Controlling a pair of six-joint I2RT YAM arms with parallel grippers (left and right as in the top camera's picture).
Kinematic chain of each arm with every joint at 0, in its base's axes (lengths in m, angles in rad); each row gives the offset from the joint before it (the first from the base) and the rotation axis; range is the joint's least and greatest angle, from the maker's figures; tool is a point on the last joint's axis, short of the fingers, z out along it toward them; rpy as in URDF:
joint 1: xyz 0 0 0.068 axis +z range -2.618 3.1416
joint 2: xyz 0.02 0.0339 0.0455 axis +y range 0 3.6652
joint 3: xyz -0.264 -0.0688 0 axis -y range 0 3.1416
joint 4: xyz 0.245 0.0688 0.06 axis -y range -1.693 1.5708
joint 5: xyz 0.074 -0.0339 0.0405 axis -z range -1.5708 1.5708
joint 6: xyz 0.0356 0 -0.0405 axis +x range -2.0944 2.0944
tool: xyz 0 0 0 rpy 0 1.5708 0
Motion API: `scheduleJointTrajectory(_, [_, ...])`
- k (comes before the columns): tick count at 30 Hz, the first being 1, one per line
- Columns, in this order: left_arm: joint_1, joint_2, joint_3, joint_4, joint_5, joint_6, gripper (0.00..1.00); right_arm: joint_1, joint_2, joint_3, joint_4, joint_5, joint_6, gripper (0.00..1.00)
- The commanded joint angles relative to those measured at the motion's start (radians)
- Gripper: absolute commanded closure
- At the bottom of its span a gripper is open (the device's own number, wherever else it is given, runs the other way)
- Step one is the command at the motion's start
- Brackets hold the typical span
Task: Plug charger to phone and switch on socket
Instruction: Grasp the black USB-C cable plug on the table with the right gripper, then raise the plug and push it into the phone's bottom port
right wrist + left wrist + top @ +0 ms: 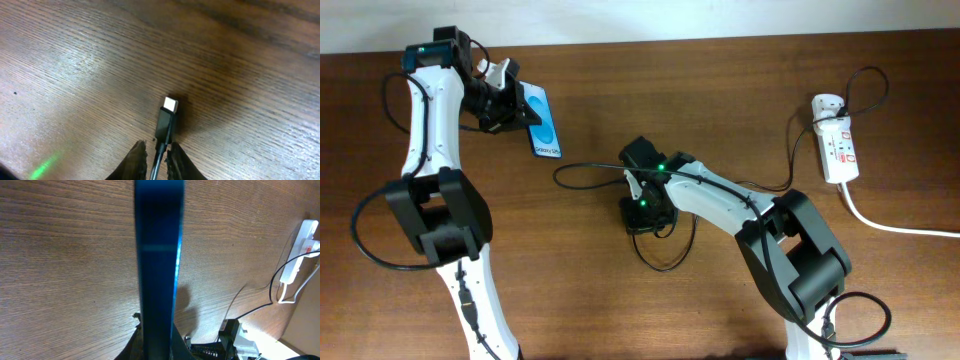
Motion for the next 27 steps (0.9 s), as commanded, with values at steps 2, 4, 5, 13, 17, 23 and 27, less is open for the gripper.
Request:
scheduleJointTrajectory(2, [0.002, -0.043, 0.022, 0.003, 0.023, -0.010, 1.00, -0.002, 0.014, -0.008, 0.005, -0.002, 0.007, 0.82])
scheduleJointTrajectory(4, [0.002, -0.043, 0.022, 0.004, 0.024, -0.010, 1.00, -0.002, 0.014, -0.008, 0.005, -0.002, 0.007, 0.82])
scheduleJointTrajectory(5, [0.002, -0.043, 0.022, 0.004, 0.024, -0.010, 1.00, -0.002, 0.014, -0.008, 0.005, -0.002, 0.007, 0.82])
scheduleJointTrajectory(13, [0.003, -0.043, 0.022, 0.004, 0.064, -0.009, 1.00, -0.002, 0.014, -0.011, 0.009, -0.001, 0.007, 0.87])
scheduleJointTrajectory(17, [0.002, -0.043, 0.022, 0.010, 0.254, 0.093, 1.00, -0.002, 0.014, -0.010, 0.043, -0.002, 0.006, 0.96])
scheduleJointTrajectory(23, [0.002, -0.043, 0.022, 0.018, 0.530, 0.161, 1.00, -0.056, -0.042, 0.075, 0.047, -0.138, -0.050, 0.96])
scheduleJointTrajectory(27, [0.002, -0.043, 0.022, 0.018, 0.795, 0.229, 1.00, -0.146, -0.197, 0.109, 0.156, -0.362, -0.050, 0.96])
